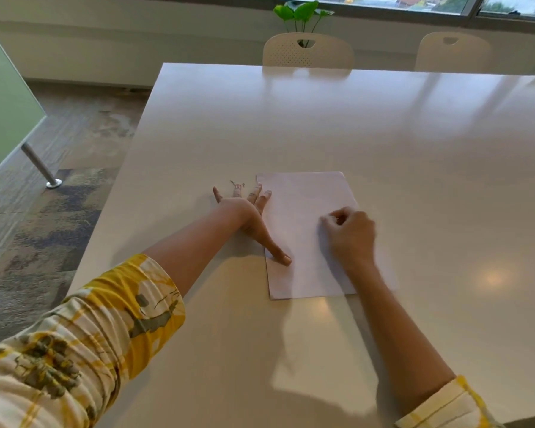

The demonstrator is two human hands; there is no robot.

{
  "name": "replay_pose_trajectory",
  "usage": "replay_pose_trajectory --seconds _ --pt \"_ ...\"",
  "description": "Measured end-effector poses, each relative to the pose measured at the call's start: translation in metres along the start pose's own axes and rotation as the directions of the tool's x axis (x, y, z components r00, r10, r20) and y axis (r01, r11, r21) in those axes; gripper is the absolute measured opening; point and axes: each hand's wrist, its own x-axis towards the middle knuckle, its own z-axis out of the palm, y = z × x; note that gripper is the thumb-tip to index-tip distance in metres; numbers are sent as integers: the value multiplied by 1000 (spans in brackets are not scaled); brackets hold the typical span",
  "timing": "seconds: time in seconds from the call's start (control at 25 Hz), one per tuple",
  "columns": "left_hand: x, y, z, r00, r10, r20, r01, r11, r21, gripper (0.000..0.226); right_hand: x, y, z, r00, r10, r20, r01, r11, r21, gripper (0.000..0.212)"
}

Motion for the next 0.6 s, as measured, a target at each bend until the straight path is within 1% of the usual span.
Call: replay_pose_trajectory --seconds 0.04,0.08,0.12,0.2,0.24,0.28,0.32,0.36,0.4,0.44,0.48,0.52,0.6 --pt "0 0 0 1000 -3 0 3 1000 13 175 -15 -8 17 992 -80 101 77 997 32 7" --pt "0 0 0 1000 -6 1 5 1000 24 175 -24 -10 25 982 -128 135 120 990 68 5" --pt "0 1 0 1000 -6 0 6 1000 29 175 -21 -6 22 987 -122 102 116 991 65 6" --pt "0 0 0 1000 -6 -6 6 1000 13 175 6 13 -4 999 21 -35 -22 999 -24 12" --pt "-1 1 0 1000 -4 -8 4 1000 6 174 19 22 -19 991 80 -108 -88 993 -76 15" --pt "-2 0 0 1000 -4 -8 4 1000 4 174 24 25 -24 983 111 -145 -125 988 -94 15" --pt "-2 0 0 1000 -7 -6 7 1000 9 174 21 20 -21 984 103 -145 -118 988 -95 15" --pt "-2 1 0 1000 -10 -4 10 1000 15 173 10 9 -9 995 45 -88 -50 997 -60 13" --pt "-1 1 -1 1000 -13 -3 13 1000 23 172 -7 -3 9 999 -37 39 36 999 17 10" --pt "-2 1 -1 1000 -13 -2 13 999 32 170 -25 -10 24 979 -106 176 92 992 89 7" --pt "-2 1 0 1000 -11 -2 11 999 36 169 -35 -11 30 963 -149 223 119 983 143 6" --pt "-1 1 -1 1000 -9 -2 10 999 32 171 -30 -6 24 973 -135 187 111 985 135 6" --pt "-2 1 -1 1000 -9 -1 9 1000 13 174 2 13 -3 1000 -3 -3 3 1000 -7 11"
